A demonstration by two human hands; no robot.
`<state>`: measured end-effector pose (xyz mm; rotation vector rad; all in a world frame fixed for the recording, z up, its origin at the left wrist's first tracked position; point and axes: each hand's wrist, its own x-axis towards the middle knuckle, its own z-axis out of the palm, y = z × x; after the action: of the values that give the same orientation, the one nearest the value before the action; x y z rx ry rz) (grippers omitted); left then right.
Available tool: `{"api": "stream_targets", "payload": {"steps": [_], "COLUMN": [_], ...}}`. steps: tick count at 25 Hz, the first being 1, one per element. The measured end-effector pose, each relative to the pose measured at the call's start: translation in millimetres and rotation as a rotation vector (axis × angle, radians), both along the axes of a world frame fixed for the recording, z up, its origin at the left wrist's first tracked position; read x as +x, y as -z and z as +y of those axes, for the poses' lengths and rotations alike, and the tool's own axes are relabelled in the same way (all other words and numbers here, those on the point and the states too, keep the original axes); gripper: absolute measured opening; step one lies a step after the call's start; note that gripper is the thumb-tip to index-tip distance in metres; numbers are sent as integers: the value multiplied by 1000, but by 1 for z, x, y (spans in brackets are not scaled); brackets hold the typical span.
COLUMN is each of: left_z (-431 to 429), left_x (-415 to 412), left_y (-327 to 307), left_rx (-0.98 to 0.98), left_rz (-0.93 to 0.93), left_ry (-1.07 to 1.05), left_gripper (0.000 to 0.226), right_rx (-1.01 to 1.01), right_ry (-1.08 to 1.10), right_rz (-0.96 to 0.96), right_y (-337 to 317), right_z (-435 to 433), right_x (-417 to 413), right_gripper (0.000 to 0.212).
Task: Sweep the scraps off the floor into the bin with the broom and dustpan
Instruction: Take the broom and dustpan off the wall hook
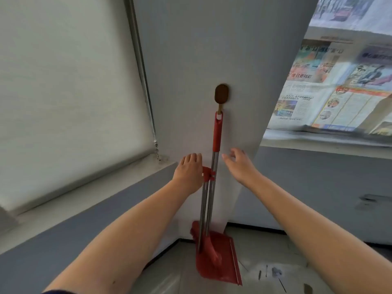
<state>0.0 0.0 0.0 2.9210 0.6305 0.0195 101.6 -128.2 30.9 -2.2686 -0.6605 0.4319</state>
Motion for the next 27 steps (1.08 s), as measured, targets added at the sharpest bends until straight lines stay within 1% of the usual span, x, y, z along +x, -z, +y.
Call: {"api": "stream_targets", "payload": {"steps": [2, 4, 6, 7, 9, 10, 13, 15, 17, 19, 21, 23, 25, 27], "left_z": [13, 22, 27, 31, 39, 42, 47, 39, 25, -3, -50, -99, -149, -191], "left_x": [19, 32, 46, 52, 63, 68, 71, 63, 50, 34, 17, 15, 18, 13], "left_y": [13, 27, 36, 37, 38, 35, 23, 12, 0, -12, -28, -45, -60, -65], "left_rx": [-4, 43, 71, 52, -74, -145, -398, -539, -607, -616, -578, -470, -408, -412], "left_rz": [60, 123, 169, 191, 290, 358, 515, 543, 531, 496, 338, 149, 55, 25], "left_ry": [48, 100, 152, 151, 98, 83, 12, -67, -131, -151, -146, -160, -181, -172], "left_gripper": [54, 49, 46, 41, 26, 20, 21, 15, 13, 11, 19, 32, 33, 26], "right_rx": [30, 36, 123, 196, 298, 318, 339, 337, 344, 403, 491, 603, 665, 728], "right_ry": [28, 27, 122, 172, 248, 273, 261, 205, 169, 164, 209, 244, 237, 304], "right_rz": [91, 189, 339, 403, 513, 544, 558, 550, 567, 578, 578, 578, 553, 536], "right_y": [14, 24, 30, 31, 31, 30, 19, 7, -2, -11, -27, -43, -56, -67], "right_z": [21, 37, 53, 59, 71, 76, 81, 72, 56, 30, -9, -51, -96, -144], "right_x": [7, 7, 14, 18, 19, 18, 23, 22, 11, 0, -4, 0, 3, 14], "right_gripper": [54, 40, 27, 24, 21, 20, 26, 26, 25, 26, 28, 36, 42, 33]}}
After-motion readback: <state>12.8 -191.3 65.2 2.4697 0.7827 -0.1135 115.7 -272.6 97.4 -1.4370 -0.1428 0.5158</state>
